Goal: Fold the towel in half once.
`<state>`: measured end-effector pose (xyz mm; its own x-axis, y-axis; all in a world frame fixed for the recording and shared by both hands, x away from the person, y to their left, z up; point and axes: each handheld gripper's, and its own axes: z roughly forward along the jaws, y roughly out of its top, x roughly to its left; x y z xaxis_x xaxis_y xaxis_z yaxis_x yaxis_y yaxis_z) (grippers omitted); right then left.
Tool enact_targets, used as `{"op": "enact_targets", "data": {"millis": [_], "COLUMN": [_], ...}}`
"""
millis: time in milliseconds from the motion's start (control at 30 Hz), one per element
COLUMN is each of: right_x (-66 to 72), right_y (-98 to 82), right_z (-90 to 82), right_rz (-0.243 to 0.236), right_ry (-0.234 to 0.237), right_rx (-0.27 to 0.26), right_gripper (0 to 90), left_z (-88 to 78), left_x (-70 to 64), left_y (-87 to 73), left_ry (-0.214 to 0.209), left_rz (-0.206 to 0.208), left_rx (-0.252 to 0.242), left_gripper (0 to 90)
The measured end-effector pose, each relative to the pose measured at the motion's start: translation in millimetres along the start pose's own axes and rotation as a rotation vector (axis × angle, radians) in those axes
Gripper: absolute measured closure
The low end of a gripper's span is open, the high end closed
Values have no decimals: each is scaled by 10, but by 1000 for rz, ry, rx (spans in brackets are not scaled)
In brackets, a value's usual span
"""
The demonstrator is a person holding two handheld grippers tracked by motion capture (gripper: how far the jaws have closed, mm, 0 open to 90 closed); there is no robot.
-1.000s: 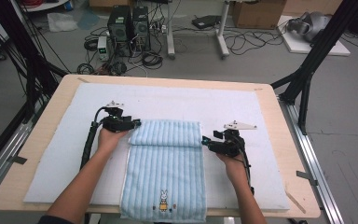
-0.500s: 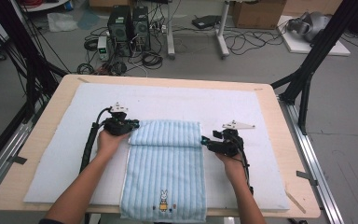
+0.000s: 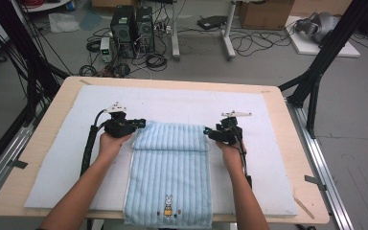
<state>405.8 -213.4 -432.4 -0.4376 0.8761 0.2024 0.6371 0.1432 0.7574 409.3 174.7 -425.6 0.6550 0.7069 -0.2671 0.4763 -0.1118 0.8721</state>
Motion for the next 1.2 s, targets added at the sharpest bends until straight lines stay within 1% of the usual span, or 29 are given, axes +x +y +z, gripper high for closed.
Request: {"op": "enact_targets", "data": {"millis": [33, 67, 133, 167, 200, 233, 267, 300, 333, 367, 433, 467, 500, 533, 567, 667, 733, 900, 967, 1000, 1033, 1133, 1200], "right_x": [8, 20, 46, 54, 58, 59, 59, 69, 72, 77, 113, 119, 118, 115, 116, 145, 155, 176, 187, 188, 181, 165, 170], "right_y": [31, 58, 86, 94, 98, 105, 110, 114, 116, 116, 123, 125, 126, 128, 130, 136, 136, 146, 147, 142, 137, 99, 67], "right_z": [52, 110, 238, 294, 326, 339, 349, 348, 350, 351, 347, 342, 330, 312, 284, 174, 106, -9, -52, -73, -96, -199, -283], "right_rz": [-6, -14, -27, -33, -33, -27, -32, -54, -66, -77, -108, -114, -104, -84, -78, -92, -96, -90, -92, -88, -76, -41, -37], "right_ry": [2, -5, -25, -43, -59, -65, -80, -103, -108, -98, -104, -101, -86, -62, -49, -27, -3, 19, 27, 27, 37, 73, 94], "right_rx": [9, 27, 69, 85, 80, 70, 75, 80, 80, 81, 94, 91, 86, 79, 68, 37, 18, -19, -31, -41, -45, -88, -105], "right_gripper": [491, 509, 540, 558, 593, 642, 695, 737, 774, 823, 849, 858, 863, 868, 881, 881, 882, 882, 884, 884, 884, 884, 884], "left_z": [-6, -9, -17, -22, -30, -35, -43, -52, -58, -59, -76, -84, -100, -114, -129, -174, -202, -279, -312, -325, -338, -381, -415], "left_x": [-6, -8, -1, -1, -2, -8, -11, -10, 3, 9, 26, 24, 23, 16, 8, -22, -42, -74, -75, -78, -78, -100, -133], "left_y": [5, 5, 1, 2, 3, 2, -4, -15, -23, -28, -36, -34, -28, -21, -16, -14, -14, -8, -2, 0, 4, 13, 15], "left_ry": [-9, -17, -34, -37, -42, -41, -40, -36, -34, -33, -32, -35, -39, -41, -46, -61, -71, -70, -77, -74, -79, -91, -100], "left_rz": [-1, -5, -17, -19, -16, -15, -14, -15, -20, -27, -34, -36, -36, -39, -41, -45, -45, -43, -51, -54, -55, -60, -61], "left_rx": [-6, -5, 4, 5, 6, 6, 0, -12, -6, -5, -6, -11, -11, -16, -22, -32, -37, -56, -65, -69, -68, -77, -79], "left_gripper": [852, 852, 852, 852, 852, 852, 852, 852, 852, 852, 852, 852, 852, 852, 852, 853, 853, 853, 853, 853, 853, 853, 853]}}
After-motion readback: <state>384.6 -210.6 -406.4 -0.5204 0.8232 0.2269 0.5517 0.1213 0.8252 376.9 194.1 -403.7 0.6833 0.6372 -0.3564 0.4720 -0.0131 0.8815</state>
